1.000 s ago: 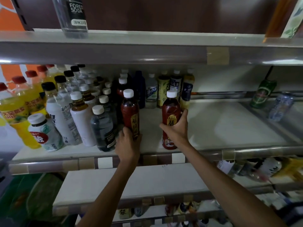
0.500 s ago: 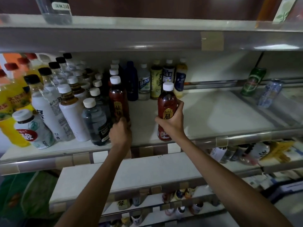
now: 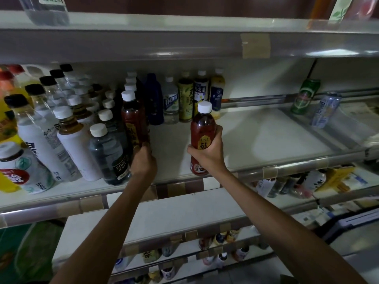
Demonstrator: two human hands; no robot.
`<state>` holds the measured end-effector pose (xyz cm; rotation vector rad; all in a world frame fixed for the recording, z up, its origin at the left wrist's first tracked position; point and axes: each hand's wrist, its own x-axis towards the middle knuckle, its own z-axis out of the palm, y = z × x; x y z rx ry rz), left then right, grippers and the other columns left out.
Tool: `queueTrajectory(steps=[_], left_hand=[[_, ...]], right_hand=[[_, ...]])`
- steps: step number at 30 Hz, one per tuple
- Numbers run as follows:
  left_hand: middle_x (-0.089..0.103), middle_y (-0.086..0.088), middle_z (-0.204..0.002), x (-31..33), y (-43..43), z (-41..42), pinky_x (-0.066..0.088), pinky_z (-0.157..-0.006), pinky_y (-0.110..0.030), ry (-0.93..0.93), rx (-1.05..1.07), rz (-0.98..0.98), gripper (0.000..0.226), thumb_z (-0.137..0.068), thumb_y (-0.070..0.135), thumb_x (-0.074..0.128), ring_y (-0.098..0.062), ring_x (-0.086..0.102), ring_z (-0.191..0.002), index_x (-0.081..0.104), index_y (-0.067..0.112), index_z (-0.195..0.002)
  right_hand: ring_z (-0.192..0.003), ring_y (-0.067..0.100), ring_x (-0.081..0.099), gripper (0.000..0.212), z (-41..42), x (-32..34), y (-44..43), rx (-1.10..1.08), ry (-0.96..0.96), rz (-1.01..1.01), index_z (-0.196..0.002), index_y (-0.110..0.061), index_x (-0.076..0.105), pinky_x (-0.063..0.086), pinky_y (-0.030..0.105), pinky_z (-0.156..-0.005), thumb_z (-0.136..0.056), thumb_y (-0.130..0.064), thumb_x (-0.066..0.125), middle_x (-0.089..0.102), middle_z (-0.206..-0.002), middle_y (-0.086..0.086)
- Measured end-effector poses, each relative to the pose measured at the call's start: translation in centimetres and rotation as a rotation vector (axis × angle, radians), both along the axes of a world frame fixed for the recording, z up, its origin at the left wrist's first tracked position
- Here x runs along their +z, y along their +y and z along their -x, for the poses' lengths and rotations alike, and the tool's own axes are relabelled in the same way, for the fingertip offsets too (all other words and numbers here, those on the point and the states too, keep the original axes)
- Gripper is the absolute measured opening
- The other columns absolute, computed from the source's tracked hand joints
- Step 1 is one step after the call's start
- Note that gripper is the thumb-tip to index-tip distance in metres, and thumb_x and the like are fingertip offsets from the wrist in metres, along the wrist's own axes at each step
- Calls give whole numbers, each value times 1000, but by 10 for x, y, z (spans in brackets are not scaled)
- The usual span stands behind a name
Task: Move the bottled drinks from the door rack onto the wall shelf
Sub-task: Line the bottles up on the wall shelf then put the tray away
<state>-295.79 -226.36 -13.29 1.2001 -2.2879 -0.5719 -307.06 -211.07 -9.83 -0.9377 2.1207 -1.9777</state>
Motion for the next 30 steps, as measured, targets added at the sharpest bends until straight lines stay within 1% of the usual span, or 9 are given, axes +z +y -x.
queueTrajectory(steps=[5, 10, 13, 16, 18, 21, 23, 25, 30], left_hand=[[53, -22, -116, 0, -1, 0, 54, -78, -46, -41, -6, 43, 30, -92, -2, 48, -37, 59, -94, 53, 3, -121], [63, -11, -88, 13, 18, -15, 53, -66, -35, -227, -90, 181, 11, -92, 20, 56, -32, 63, -75, 58, 11, -98], [59, -4, -69, 9, 21, -42, 47, -54, -27, -181, -111, 290, 19, -92, 30, 58, -24, 58, -57, 58, 12, -86], [54, -4, -59, 0, 12, -60, 40, -48, -24, -96, -148, 353, 18, -90, 19, 62, -25, 53, -48, 57, 9, -76], [51, -2, -55, -5, 8, -62, 38, -46, -22, -70, -178, 385, 19, -89, 15, 64, -23, 51, -44, 57, 9, -72], [49, 0, -53, -7, 7, -58, 33, -44, -17, -29, -200, 401, 19, -87, 11, 66, -19, 47, -41, 56, 11, -70], [48, 2, -53, -5, 7, -57, 31, -43, -16, -22, -198, 398, 20, -85, 10, 67, -16, 46, -40, 55, 12, -69], [50, 1, -54, -3, 7, -59, 36, -43, -18, -42, -195, 403, 18, -86, 13, 67, -18, 48, -41, 57, 13, -71], [57, 0, -73, 7, 10, -64, 43, -55, -25, -117, -249, 352, 15, -95, 24, 54, -19, 57, -61, 62, 15, -85]], right_hand=[[-86, 0, 59, 74, 1, 0, 0, 6, 14, -6, -120, -24, 36, 44, 1, -64, -66, -4, 82, 54, -100, -11], [-84, -6, 59, 76, 0, -1, 0, 0, 9, -30, -120, -27, 35, 44, 3, -65, -66, -3, 82, 54, -99, -15], [-80, -11, 57, 73, 3, -2, -1, -13, 12, -33, -118, -26, 36, 44, 2, -63, -66, -2, 81, 54, -96, -12], [-80, -6, 59, 71, 3, -3, -3, -29, 9, -34, -118, -25, 38, 45, 4, -65, -66, -4, 82, 56, -95, -12], [-79, -10, 58, 70, 3, -2, -4, -28, 6, -37, -118, -25, 38, 44, 2, -64, -66, -4, 82, 56, -95, -12], [-79, -13, 58, 70, 3, -1, -2, -20, 5, -50, -117, -26, 38, 44, 1, -63, -67, -6, 82, 55, -96, -12], [-82, -5, 59, 70, 1, -2, -1, -9, -1, -76, -118, -28, 37, 46, 7, -66, -69, -10, 84, 55, -97, -12], [-85, 1, 59, 68, -3, -3, 2, -12, 12, -120, -117, -30, 36, 47, 13, -71, -71, -18, 85, 55, -97, -12], [-93, 16, 59, 71, -8, -5, 15, -48, 80, -376, -116, -23, 40, 49, 31, -80, -65, -28, 89, 59, -100, -4]])
